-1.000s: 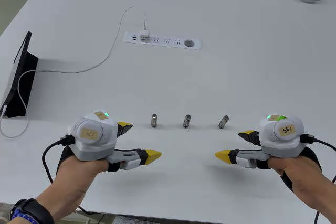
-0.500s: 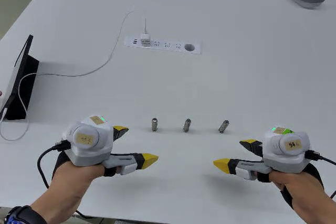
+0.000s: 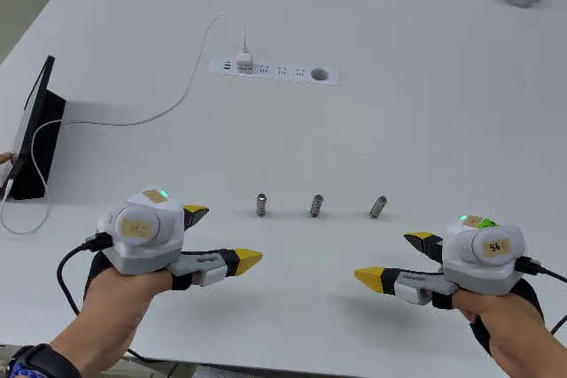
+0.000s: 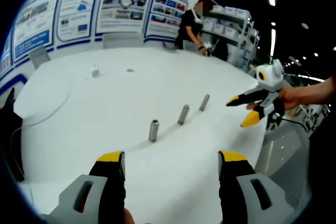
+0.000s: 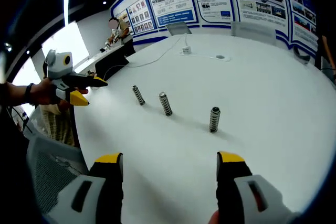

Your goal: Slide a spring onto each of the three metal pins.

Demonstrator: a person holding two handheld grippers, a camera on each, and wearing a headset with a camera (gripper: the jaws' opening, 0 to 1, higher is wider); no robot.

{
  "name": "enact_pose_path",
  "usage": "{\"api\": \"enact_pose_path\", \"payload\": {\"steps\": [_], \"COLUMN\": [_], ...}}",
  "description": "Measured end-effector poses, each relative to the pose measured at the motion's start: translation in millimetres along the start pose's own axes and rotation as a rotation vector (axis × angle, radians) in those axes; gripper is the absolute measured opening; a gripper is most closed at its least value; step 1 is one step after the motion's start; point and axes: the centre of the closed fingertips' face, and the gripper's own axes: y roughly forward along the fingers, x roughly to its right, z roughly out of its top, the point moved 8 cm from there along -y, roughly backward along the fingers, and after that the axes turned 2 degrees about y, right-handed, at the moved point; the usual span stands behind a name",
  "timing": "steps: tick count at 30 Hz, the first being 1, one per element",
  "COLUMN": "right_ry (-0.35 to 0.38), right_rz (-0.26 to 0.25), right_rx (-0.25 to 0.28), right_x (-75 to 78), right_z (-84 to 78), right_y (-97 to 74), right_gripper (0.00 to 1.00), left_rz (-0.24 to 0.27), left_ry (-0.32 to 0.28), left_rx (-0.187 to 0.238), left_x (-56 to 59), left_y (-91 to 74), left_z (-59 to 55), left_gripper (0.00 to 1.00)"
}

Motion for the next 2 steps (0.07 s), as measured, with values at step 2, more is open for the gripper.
{"api": "enact_pose_path", "payload": {"steps": [2], "right_ry": [-0.001], "right_rz": [0.002], "right_rx": [0.003], "right_x": [0.1], "right_z": [0.2], "right_y": [-0.4], "right_gripper": [0.75], "left_rz": [0.003], "left_ry": [-0.002], "left_rx": [0.001], "left_x": [-0.6], "left_y": [-0.6], "left_z": [-0.2], "left_gripper": [0.74]}}
